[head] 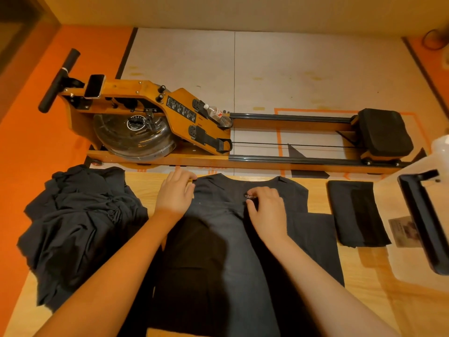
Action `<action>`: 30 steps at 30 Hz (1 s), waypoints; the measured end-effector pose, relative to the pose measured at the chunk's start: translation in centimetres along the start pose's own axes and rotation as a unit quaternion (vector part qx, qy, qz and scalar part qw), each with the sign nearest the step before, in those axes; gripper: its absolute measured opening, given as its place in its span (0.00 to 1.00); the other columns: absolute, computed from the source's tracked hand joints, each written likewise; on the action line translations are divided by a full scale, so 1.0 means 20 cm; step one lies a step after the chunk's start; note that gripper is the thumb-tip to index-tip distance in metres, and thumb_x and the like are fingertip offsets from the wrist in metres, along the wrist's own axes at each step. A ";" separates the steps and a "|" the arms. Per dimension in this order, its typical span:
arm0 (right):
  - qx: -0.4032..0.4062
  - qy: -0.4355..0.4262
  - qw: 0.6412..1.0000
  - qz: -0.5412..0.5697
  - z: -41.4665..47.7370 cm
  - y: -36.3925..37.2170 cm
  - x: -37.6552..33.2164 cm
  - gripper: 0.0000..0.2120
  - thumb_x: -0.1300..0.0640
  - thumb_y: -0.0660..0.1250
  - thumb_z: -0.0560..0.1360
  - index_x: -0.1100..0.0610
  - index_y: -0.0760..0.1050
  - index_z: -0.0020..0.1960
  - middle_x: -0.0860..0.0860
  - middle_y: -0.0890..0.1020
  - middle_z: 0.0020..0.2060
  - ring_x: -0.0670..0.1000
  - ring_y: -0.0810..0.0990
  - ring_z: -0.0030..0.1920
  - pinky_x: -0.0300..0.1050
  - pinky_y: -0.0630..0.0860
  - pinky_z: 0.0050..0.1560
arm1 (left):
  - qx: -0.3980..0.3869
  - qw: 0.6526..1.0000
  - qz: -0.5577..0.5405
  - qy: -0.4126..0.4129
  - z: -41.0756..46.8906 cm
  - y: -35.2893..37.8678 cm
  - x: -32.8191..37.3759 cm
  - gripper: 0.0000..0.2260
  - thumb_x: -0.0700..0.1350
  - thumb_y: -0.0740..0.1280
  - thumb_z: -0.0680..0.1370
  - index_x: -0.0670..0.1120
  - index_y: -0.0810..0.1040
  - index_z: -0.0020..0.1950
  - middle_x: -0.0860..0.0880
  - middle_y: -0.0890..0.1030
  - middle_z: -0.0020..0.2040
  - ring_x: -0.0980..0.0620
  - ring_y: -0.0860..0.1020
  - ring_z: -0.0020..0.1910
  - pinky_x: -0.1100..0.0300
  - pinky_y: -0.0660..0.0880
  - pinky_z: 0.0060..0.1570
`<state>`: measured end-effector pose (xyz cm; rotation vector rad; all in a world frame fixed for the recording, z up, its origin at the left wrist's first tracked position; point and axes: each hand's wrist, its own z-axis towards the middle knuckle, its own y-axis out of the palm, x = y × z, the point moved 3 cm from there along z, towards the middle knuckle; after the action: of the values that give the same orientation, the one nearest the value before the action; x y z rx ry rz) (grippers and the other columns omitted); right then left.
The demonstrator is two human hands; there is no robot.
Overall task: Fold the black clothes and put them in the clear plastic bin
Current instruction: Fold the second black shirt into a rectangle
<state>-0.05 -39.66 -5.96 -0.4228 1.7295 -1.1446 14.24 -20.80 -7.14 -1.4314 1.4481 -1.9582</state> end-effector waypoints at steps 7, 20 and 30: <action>0.057 0.083 0.989 -0.106 -0.13 -0.24 0.33 0.13 0.62 0.67 0.75 0.57 0.78 0.60 0.54 0.80 0.55 0.55 0.74 0.59 0.52 0.70 0.61 | -0.099 0.993 0.064 -0.014 -0.14 -0.02 -0.06 0.18 0.43 0.66 0.79 0.44 0.72 0.68 0.46 0.73 0.62 0.46 0.69 0.63 0.54 0.66 0.63; 0.011 0.111 0.978 -0.178 -0.26 -0.37 0.52 0.10 0.59 0.67 0.75 0.60 0.77 0.55 0.57 0.78 0.52 0.58 0.74 0.56 0.53 0.70 0.59 | -0.157 0.987 -0.019 -0.029 -0.28 -0.13 -0.05 0.09 0.41 0.66 0.79 0.49 0.68 0.42 0.48 0.75 0.42 0.47 0.73 0.43 0.55 0.66 0.41; 0.106 0.120 0.987 0.001 -0.49 -0.58 0.45 0.05 0.60 0.69 0.76 0.56 0.78 0.51 0.51 0.81 0.45 0.51 0.79 0.47 0.48 0.78 0.49 | -0.158 0.986 -0.056 -0.011 -0.42 -0.33 0.01 0.09 0.40 0.73 0.74 0.52 0.76 0.39 0.50 0.78 0.37 0.50 0.76 0.39 0.56 0.70 0.42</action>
<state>-15.01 -46.90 -0.27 -0.1573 1.7858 -1.4078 8.94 -13.47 -1.36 -1.6925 1.7651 -1.8288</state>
